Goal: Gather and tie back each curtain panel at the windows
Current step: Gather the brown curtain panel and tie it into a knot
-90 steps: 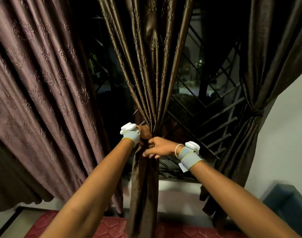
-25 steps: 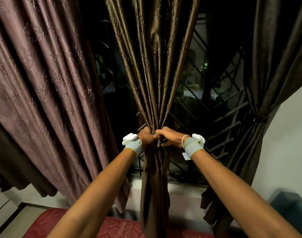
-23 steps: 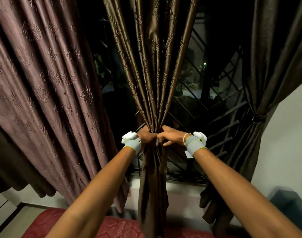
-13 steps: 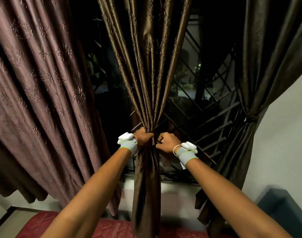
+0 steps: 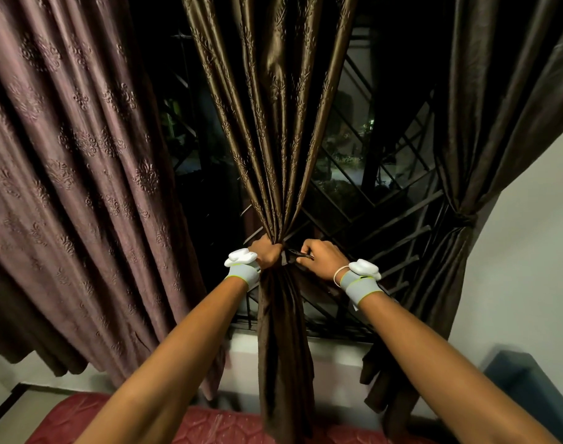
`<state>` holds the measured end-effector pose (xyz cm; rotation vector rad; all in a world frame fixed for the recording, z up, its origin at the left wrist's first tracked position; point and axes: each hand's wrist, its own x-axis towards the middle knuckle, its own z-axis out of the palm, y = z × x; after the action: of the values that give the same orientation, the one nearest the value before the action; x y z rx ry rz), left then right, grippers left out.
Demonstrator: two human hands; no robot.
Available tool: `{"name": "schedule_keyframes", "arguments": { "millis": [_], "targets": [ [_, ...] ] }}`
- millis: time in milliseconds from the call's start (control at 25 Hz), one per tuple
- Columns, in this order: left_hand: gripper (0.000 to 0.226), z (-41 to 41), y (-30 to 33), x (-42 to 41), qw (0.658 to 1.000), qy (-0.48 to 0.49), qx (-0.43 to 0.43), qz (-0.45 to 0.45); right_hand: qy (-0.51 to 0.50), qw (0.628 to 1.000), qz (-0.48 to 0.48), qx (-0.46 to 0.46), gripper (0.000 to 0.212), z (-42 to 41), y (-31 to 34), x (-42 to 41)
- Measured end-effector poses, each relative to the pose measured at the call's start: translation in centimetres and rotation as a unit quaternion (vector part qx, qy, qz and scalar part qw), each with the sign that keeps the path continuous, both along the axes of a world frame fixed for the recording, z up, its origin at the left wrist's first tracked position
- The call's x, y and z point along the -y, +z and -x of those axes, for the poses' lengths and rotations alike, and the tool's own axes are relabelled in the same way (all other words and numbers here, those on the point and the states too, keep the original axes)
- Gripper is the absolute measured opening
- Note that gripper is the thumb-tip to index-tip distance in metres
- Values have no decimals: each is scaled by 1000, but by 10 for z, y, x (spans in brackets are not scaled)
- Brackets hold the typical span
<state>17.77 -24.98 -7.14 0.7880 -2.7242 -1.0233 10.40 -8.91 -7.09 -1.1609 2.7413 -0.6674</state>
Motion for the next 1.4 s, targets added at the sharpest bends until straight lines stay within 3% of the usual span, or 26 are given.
{"name": "schedule_keyframes", "arguments": {
  "millis": [200,280,480,600,680,760,880,1040,1120,1240,1400],
  "targets": [
    [41,-5,12,-8,968,26,75,237,-10,999,-23,-27,26,-4,13,-11],
    [38,-4,19,-12,960,39,105,258,-15,999,-22,-34,27,-8,14,-15],
    [28,9,19,-17,992,11,120,37,-30,1000,-1,-9,25,-21,8,-21],
    [36,14,22,-19,985,20,105,-136,-3,1000,10,-13,23,-33,4,-10],
    [37,11,23,-19,975,32,110,-192,19,1000,7,-13,20,-44,-1,2],
    [37,5,23,-17,972,33,129,-193,35,999,8,-5,12,-55,-6,13],
    [43,2,20,-6,974,10,153,-170,45,999,8,12,30,-64,-11,25],
    [73,-2,12,10,980,-30,177,-83,114,989,-5,98,39,-64,-15,30],
    [57,-7,12,11,981,-48,173,-67,159,975,-15,157,40,-60,-14,26],
    [37,-12,9,12,983,-58,144,-100,196,966,-7,169,46,-53,-15,21],
    [15,-20,9,16,984,-90,137,-73,225,955,-20,193,59,-50,-20,17]
  ]
}}
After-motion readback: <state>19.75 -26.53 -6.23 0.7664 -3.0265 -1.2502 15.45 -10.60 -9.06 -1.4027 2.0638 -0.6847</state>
